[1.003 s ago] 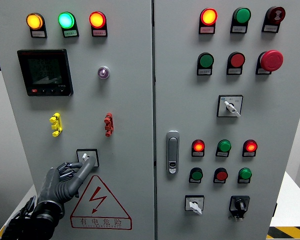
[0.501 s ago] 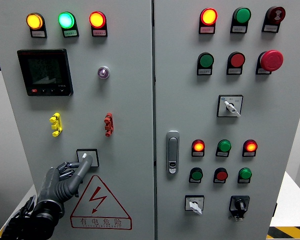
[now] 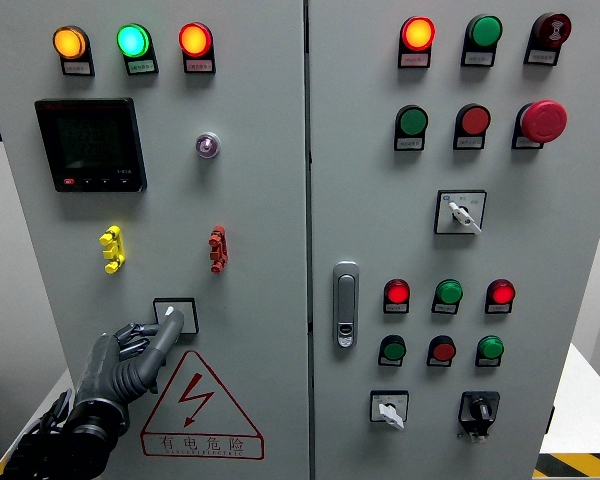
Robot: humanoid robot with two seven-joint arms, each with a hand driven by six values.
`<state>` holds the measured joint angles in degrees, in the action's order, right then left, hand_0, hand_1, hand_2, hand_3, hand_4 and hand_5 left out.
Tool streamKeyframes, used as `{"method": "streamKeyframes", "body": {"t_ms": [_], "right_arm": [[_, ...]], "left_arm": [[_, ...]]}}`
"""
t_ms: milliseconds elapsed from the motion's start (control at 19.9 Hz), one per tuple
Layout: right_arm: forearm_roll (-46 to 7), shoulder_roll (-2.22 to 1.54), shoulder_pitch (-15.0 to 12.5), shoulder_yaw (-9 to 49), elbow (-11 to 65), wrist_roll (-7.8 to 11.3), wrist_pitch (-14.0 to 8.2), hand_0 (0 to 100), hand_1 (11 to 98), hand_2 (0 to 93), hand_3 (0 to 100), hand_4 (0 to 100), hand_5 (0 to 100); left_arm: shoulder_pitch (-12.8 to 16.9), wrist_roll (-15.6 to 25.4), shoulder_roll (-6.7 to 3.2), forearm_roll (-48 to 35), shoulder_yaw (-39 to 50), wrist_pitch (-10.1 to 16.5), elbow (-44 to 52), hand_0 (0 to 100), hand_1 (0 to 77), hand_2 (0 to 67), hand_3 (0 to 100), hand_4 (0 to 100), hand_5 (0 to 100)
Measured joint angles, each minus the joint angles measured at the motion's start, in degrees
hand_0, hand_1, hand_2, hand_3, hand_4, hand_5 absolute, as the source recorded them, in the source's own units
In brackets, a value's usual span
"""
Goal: Turn on light switch 1
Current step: 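Twist the rotary switch handle with the left hand fingers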
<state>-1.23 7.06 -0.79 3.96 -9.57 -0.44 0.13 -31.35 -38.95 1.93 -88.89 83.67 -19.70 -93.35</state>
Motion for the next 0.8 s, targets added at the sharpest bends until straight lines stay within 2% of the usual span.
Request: {"method": "streamKeyframes", "body": {"t_ms": [802], "right_arm": [[0.0, 0.02, 0.0, 0.0, 0.0, 0.0, 0.0, 0, 19.6, 0.0, 19, 19, 11]], "left_arm": [[-0.6, -1.6, -0.17, 0.0, 0.1, 0.0, 0.3, 20, 47.9, 52.1, 92, 100, 89]]}}
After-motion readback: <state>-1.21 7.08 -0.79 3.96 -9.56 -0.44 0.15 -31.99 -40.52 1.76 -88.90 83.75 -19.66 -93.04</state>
